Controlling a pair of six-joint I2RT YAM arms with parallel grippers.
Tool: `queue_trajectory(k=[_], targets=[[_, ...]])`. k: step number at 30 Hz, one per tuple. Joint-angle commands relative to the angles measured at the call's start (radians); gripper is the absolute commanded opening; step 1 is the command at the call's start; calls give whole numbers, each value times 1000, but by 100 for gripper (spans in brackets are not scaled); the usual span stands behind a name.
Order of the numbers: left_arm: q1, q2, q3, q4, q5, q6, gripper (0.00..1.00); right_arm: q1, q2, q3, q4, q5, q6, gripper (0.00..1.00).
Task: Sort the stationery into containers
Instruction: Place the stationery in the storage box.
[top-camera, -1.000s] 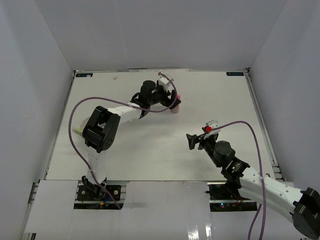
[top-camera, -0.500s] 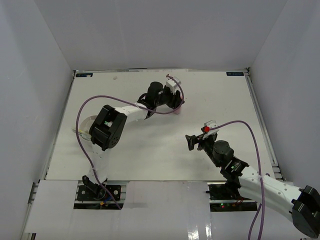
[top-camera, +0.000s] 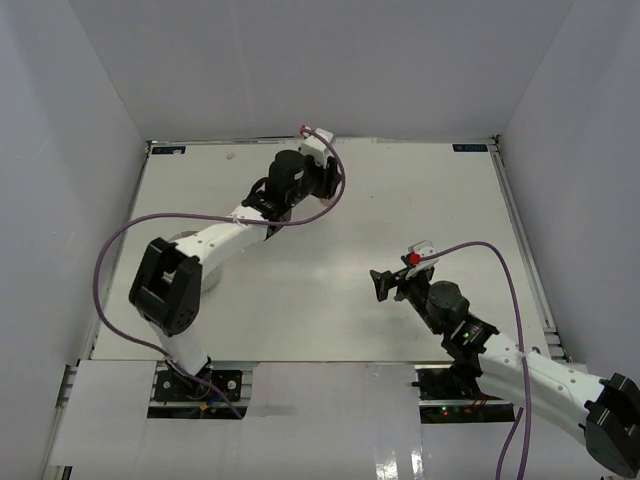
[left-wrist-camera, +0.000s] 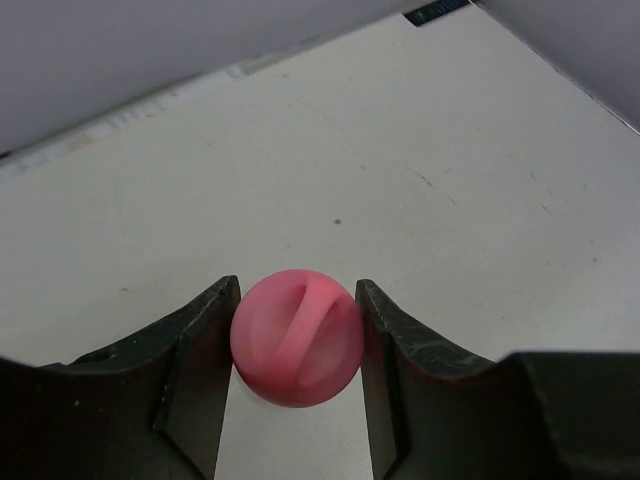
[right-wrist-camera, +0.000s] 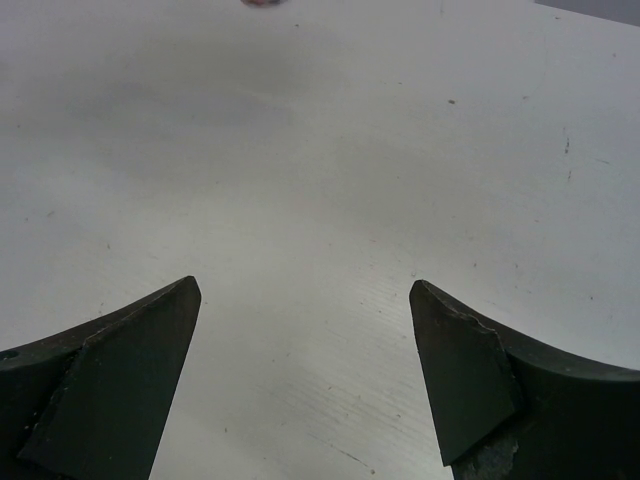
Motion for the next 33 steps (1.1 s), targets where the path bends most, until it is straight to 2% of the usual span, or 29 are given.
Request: queue_trajectory(k=[1,2,4,7,11,16,18,22,33], targets=[[4,-217,27,-160,-274,-14,25,-6,-21,-2,55,-11,1,92],[7,-253,4,-193,-365,-20,25,-6,-29,-5,55,-11,2,92],[20,-361,-23,-294,-462,-46,25,-4,-41,-9,57,-15,2,92],[82,-519,-105,-397,-562,-72,26,-4,-47,-10,55,-28,4,92],[217,-705,-223,-538,-558,-139,27,-6,-41,-7,57,-49,9,92],[285,-888,-326,-595,-613,-133,27,-6,-29,-2,60,-74,12,92],[303,-919,-384,-581,-661,-113,27,-6,-27,-1,58,-81,12,92],[385,-965,-441,-540,-659,-102,26,-7,-23,-2,60,-84,13,92],[503,-954,-544,-429,-580,-162,25,-6,-4,2,63,-100,12,92]])
